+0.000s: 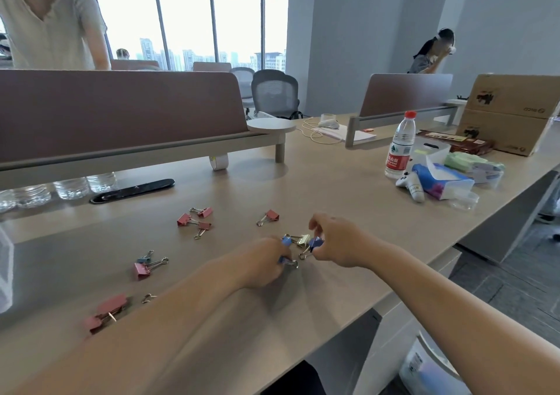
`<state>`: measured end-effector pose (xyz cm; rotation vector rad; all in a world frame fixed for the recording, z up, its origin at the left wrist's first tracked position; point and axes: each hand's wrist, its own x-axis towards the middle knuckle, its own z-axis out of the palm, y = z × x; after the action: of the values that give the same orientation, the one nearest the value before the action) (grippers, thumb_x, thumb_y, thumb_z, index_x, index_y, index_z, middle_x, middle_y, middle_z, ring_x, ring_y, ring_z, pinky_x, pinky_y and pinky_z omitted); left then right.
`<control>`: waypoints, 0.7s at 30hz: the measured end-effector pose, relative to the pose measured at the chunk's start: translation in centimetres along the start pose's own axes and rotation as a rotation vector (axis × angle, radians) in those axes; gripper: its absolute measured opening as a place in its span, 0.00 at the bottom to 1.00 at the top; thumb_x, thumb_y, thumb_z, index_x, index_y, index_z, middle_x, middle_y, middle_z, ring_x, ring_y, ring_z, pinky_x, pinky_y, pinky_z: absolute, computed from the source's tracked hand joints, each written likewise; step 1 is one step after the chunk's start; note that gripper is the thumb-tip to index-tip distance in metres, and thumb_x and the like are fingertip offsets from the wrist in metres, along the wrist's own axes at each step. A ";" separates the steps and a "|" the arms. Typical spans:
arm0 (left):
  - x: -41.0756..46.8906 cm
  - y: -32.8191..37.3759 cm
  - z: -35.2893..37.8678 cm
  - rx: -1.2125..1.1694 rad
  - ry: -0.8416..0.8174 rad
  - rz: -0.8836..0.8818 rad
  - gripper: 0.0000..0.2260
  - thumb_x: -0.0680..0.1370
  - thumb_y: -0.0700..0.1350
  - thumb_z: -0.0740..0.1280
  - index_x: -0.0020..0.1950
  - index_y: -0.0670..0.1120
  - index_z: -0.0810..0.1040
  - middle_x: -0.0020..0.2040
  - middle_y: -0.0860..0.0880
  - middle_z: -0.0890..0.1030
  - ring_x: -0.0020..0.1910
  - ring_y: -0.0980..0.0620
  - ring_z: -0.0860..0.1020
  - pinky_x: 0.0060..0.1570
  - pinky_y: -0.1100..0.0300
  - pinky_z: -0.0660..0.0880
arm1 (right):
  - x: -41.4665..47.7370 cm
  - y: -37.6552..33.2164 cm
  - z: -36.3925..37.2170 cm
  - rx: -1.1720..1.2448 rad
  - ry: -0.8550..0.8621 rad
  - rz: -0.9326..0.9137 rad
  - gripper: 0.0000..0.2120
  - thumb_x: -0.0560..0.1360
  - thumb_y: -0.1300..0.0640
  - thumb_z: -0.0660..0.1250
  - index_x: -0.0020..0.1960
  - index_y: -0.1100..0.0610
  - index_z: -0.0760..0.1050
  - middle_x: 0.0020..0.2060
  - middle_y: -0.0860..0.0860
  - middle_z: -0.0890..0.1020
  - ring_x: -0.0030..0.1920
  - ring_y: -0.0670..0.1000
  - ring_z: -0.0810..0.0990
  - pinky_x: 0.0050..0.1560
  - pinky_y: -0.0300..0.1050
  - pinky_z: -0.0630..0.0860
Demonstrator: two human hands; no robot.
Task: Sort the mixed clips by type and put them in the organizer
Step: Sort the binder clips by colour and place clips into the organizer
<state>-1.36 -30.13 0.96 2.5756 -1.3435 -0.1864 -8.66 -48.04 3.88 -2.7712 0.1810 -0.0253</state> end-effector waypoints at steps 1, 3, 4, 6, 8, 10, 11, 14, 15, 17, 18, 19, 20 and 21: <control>-0.1 -0.4 0.0 0.006 -0.007 -0.010 0.10 0.77 0.43 0.64 0.57 0.48 0.80 0.53 0.47 0.75 0.51 0.46 0.75 0.46 0.58 0.70 | 0.3 -0.1 0.2 0.011 -0.019 -0.008 0.23 0.73 0.57 0.70 0.66 0.55 0.69 0.49 0.48 0.76 0.49 0.51 0.74 0.49 0.43 0.71; -0.4 -1.1 -0.1 0.022 -0.022 -0.035 0.11 0.75 0.43 0.66 0.57 0.46 0.79 0.55 0.47 0.75 0.52 0.45 0.75 0.50 0.54 0.74 | 1.1 -0.3 0.9 -0.008 -0.043 -0.010 0.24 0.75 0.56 0.68 0.69 0.52 0.69 0.52 0.50 0.77 0.53 0.52 0.75 0.53 0.43 0.71; -0.5 -1.4 -0.3 0.038 -0.027 -0.045 0.12 0.75 0.43 0.66 0.58 0.45 0.79 0.56 0.47 0.76 0.54 0.45 0.75 0.52 0.53 0.74 | 1.5 -0.5 1.3 -0.031 -0.049 -0.005 0.22 0.76 0.56 0.67 0.69 0.52 0.70 0.56 0.51 0.77 0.56 0.53 0.75 0.54 0.42 0.70; -0.7 -1.8 -0.5 0.057 -0.027 -0.056 0.13 0.76 0.43 0.67 0.61 0.45 0.78 0.58 0.46 0.77 0.57 0.46 0.75 0.54 0.54 0.73 | 2.2 -1.0 2.3 -0.065 -0.054 0.000 0.20 0.76 0.58 0.64 0.68 0.53 0.72 0.61 0.53 0.74 0.60 0.54 0.74 0.54 0.40 0.68; -0.9 -2.2 -0.8 0.029 -0.020 -0.056 0.13 0.77 0.44 0.67 0.61 0.45 0.77 0.58 0.46 0.77 0.58 0.46 0.74 0.57 0.54 0.72 | 2.9 -1.6 3.1 -0.088 -0.030 -0.002 0.19 0.75 0.57 0.64 0.66 0.54 0.73 0.60 0.53 0.74 0.59 0.55 0.75 0.54 0.42 0.70; -1.1 -2.4 -1.1 0.011 -0.004 -0.078 0.12 0.79 0.46 0.65 0.61 0.45 0.78 0.58 0.46 0.78 0.58 0.46 0.75 0.56 0.55 0.72 | 3.5 -2.1 3.4 -0.122 0.033 0.010 0.19 0.75 0.53 0.65 0.65 0.56 0.74 0.60 0.53 0.74 0.58 0.56 0.76 0.55 0.46 0.73; -1.2 -2.7 -1.1 0.003 0.002 -0.095 0.11 0.80 0.46 0.64 0.60 0.45 0.78 0.58 0.47 0.78 0.57 0.47 0.75 0.55 0.56 0.71 | 3.7 -2.3 3.5 -0.144 0.058 0.020 0.20 0.76 0.50 0.66 0.65 0.56 0.74 0.61 0.53 0.74 0.58 0.56 0.77 0.55 0.47 0.74; -1.3 -3.6 -1.4 -0.025 0.014 -0.149 0.09 0.81 0.46 0.60 0.58 0.48 0.77 0.58 0.49 0.77 0.53 0.51 0.72 0.51 0.57 0.69 | 4.6 -2.7 3.9 -0.206 0.077 0.048 0.23 0.75 0.44 0.67 0.64 0.57 0.75 0.61 0.54 0.74 0.58 0.57 0.77 0.53 0.47 0.74; -1.4 -3.8 -1.5 -0.036 0.019 -0.166 0.09 0.81 0.46 0.59 0.57 0.49 0.77 0.58 0.49 0.77 0.52 0.51 0.72 0.52 0.56 0.70 | 4.8 -2.8 4.1 -0.227 0.083 0.044 0.23 0.75 0.43 0.67 0.62 0.57 0.76 0.60 0.54 0.75 0.56 0.57 0.77 0.51 0.46 0.74; -1.4 -4.1 -1.8 -0.042 0.046 -0.192 0.09 0.82 0.47 0.58 0.54 0.48 0.76 0.54 0.49 0.77 0.50 0.50 0.73 0.50 0.54 0.72 | 5.2 -2.9 4.4 -0.271 0.093 0.026 0.21 0.74 0.42 0.67 0.59 0.56 0.77 0.57 0.54 0.76 0.54 0.56 0.78 0.47 0.44 0.72; -1.6 -4.1 -2.0 -0.049 0.066 -0.198 0.09 0.82 0.46 0.57 0.52 0.47 0.76 0.50 0.49 0.77 0.48 0.50 0.73 0.47 0.55 0.70 | 5.3 -3.1 4.5 -0.289 0.089 0.016 0.21 0.74 0.42 0.67 0.57 0.56 0.77 0.56 0.54 0.76 0.53 0.56 0.78 0.45 0.43 0.70; -1.7 -4.1 -2.2 -0.065 0.083 -0.202 0.09 0.83 0.46 0.57 0.50 0.46 0.75 0.47 0.49 0.75 0.46 0.50 0.72 0.44 0.57 0.68 | 5.4 -3.2 4.6 -0.302 0.084 0.006 0.21 0.74 0.41 0.67 0.56 0.57 0.77 0.55 0.54 0.76 0.53 0.57 0.78 0.45 0.43 0.68; -1.7 -4.1 -2.3 -0.087 0.099 -0.200 0.09 0.83 0.46 0.57 0.50 0.46 0.75 0.45 0.50 0.74 0.45 0.50 0.72 0.42 0.58 0.65 | 5.4 -3.5 4.7 -0.314 0.073 0.007 0.20 0.74 0.41 0.67 0.56 0.57 0.77 0.54 0.54 0.76 0.53 0.57 0.78 0.44 0.43 0.67; -1.8 -4.1 -2.4 -0.110 0.107 -0.204 0.09 0.83 0.45 0.58 0.50 0.45 0.76 0.44 0.50 0.74 0.45 0.50 0.73 0.41 0.58 0.64 | 5.5 -3.7 4.7 -0.315 0.067 0.001 0.19 0.74 0.42 0.67 0.54 0.57 0.78 0.53 0.54 0.77 0.52 0.57 0.78 0.44 0.43 0.68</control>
<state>1.41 -26.08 2.24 2.5870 -1.0049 -0.1501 -2.54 -43.67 0.78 -3.0869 0.2198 -0.0969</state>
